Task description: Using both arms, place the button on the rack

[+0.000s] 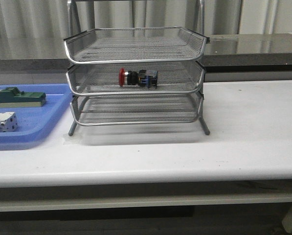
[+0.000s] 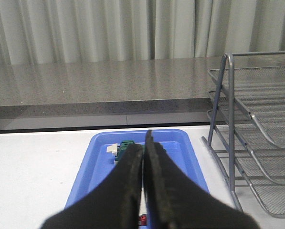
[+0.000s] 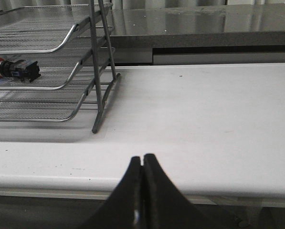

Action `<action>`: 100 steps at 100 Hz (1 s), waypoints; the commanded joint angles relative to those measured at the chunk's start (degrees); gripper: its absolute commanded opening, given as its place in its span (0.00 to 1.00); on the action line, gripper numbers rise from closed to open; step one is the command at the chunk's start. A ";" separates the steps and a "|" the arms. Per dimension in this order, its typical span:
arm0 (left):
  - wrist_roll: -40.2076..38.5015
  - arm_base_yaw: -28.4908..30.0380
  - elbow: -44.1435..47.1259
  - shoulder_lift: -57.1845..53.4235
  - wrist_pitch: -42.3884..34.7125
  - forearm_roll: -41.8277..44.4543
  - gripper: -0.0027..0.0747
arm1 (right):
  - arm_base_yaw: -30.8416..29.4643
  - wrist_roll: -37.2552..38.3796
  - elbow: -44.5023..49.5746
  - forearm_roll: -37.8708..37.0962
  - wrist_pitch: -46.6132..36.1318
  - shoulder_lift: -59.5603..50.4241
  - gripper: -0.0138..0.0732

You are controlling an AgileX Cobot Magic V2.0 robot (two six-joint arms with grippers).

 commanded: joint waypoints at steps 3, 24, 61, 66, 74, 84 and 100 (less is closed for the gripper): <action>-2.40 0.09 -1.56 0.25 -3.41 4.41 0.04 | -0.46 0.06 -0.96 -0.61 -4.97 -0.94 0.08; -23.34 0.09 -1.56 0.25 -3.05 23.96 0.04 | -0.46 0.06 -0.96 -0.61 -4.97 -0.94 0.08; -26.18 0.09 5.20 -7.77 -1.04 26.17 0.04 | -0.46 0.06 -0.96 -0.61 -4.97 -0.94 0.08; -26.18 0.09 6.70 -10.00 -1.04 26.17 0.04 | -0.46 0.06 -0.96 -0.61 -4.97 -0.94 0.08; -26.18 0.09 8.98 -13.87 -1.04 26.51 0.04 | -0.46 0.06 -0.96 -0.61 -4.97 -0.94 0.08; -28.73 0.09 11.91 -18.23 -0.96 29.55 0.04 | -0.46 0.06 -0.96 -0.61 -4.97 -0.94 0.08; -32.10 0.09 15.04 -23.68 1.01 31.28 0.04 | -0.46 0.06 -0.96 -0.61 -4.97 -0.94 0.08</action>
